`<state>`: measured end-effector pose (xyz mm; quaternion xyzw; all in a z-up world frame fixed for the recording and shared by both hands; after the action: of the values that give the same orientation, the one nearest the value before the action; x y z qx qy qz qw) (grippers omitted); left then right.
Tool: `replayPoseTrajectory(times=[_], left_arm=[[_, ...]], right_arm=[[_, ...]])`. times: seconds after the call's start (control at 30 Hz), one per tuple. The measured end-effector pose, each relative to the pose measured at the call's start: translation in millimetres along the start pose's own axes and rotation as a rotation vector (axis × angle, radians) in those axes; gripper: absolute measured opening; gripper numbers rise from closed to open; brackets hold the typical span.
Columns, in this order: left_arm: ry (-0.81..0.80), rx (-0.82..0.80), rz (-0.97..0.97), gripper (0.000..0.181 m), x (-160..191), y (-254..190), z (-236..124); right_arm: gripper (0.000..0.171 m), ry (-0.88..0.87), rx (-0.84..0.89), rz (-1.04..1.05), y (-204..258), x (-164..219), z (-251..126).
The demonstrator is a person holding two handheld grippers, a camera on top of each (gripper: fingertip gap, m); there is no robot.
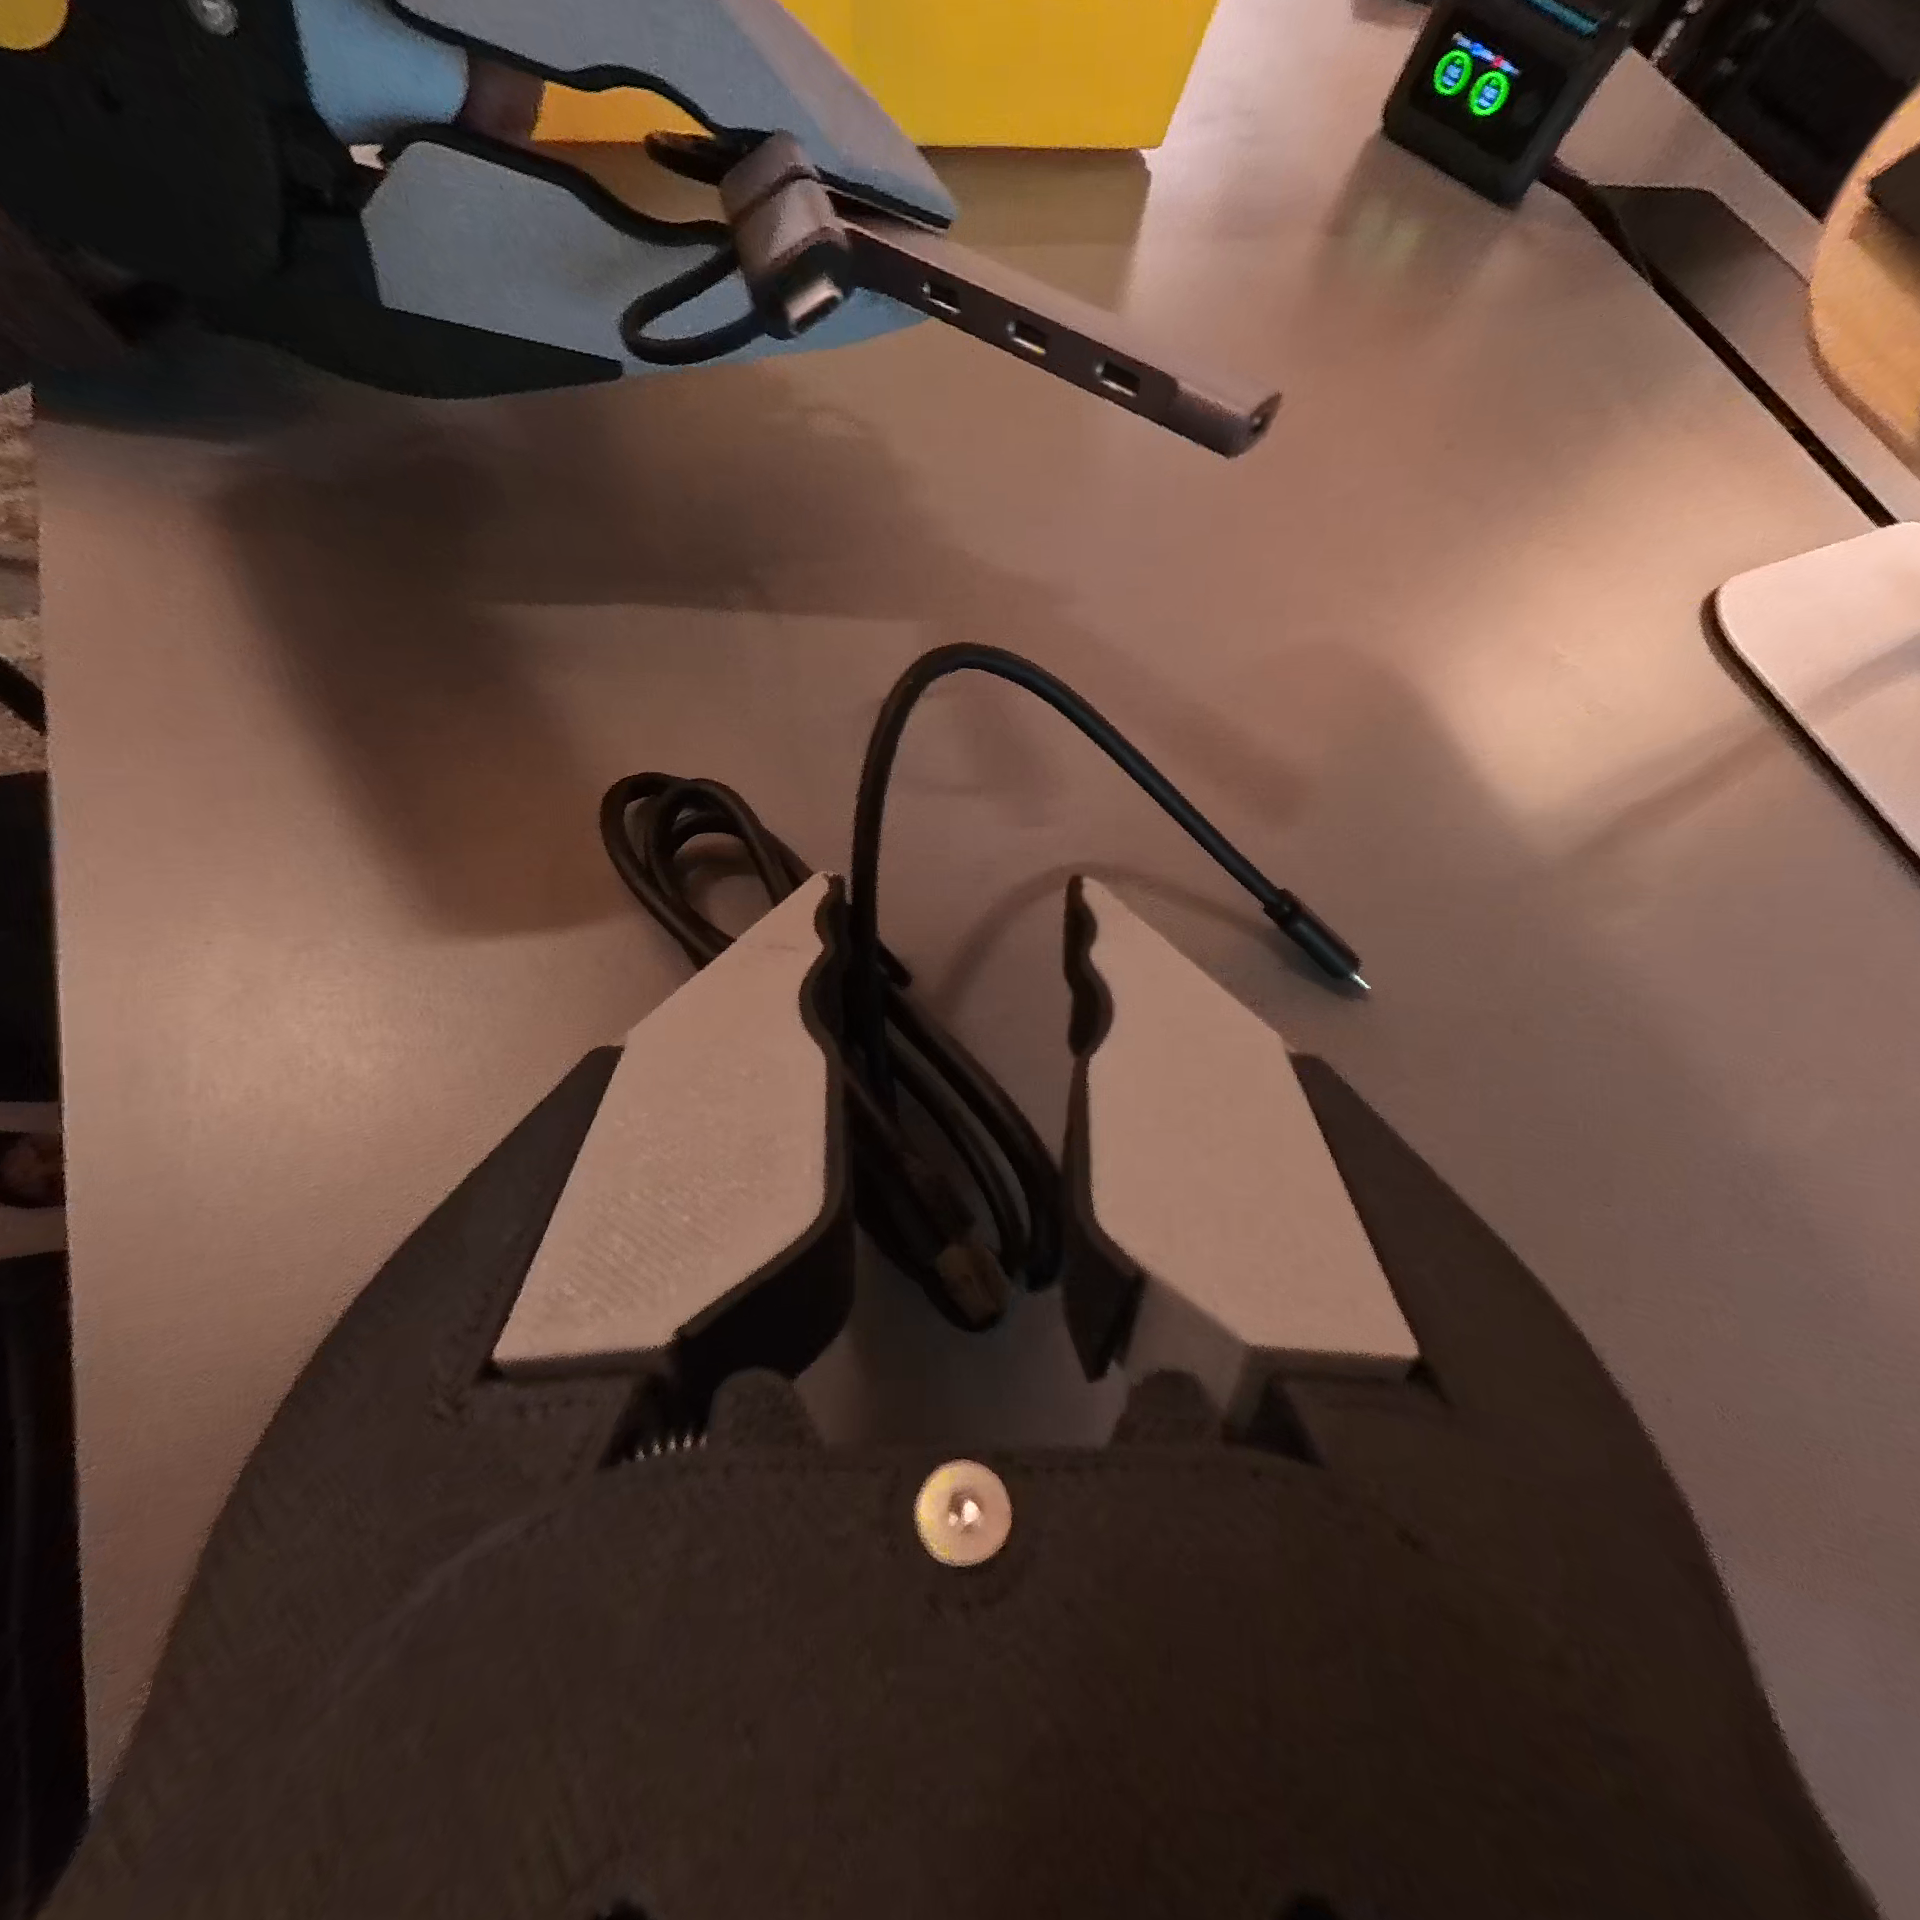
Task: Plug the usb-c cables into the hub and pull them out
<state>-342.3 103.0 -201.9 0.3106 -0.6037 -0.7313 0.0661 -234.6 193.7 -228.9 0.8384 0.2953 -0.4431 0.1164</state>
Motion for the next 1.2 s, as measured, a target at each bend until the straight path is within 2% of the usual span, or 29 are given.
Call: replayPoseTrajectory(times=[0.23,0.53,1.2], left_arm=[[-0.001,0.002,0.004,0.007,0,-1,0],[-0.004,-0.001,0.003,0.007,0,0,0],[-0.005,0.002,0.02,0.007,-1,-3,0]], right_arm=[[0.008,0.009,-0.102,-0.059,18,0,2],[0.005,-0.003,-0.301,-0.037,38,2,-2],[0.008,0.003,-0.282,-0.02,35,1,-1]])
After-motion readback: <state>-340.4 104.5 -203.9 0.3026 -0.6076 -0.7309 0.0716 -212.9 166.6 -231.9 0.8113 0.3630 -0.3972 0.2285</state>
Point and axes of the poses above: each gripper's, where its closed fingertips meet, z out along the fingers, x out of its underside, y = z × x across the jaws, the point moved 3 cm from there along -z, back along the fingers, and after that the axes turned 12 degrees about -x, right-handed, at the moved point
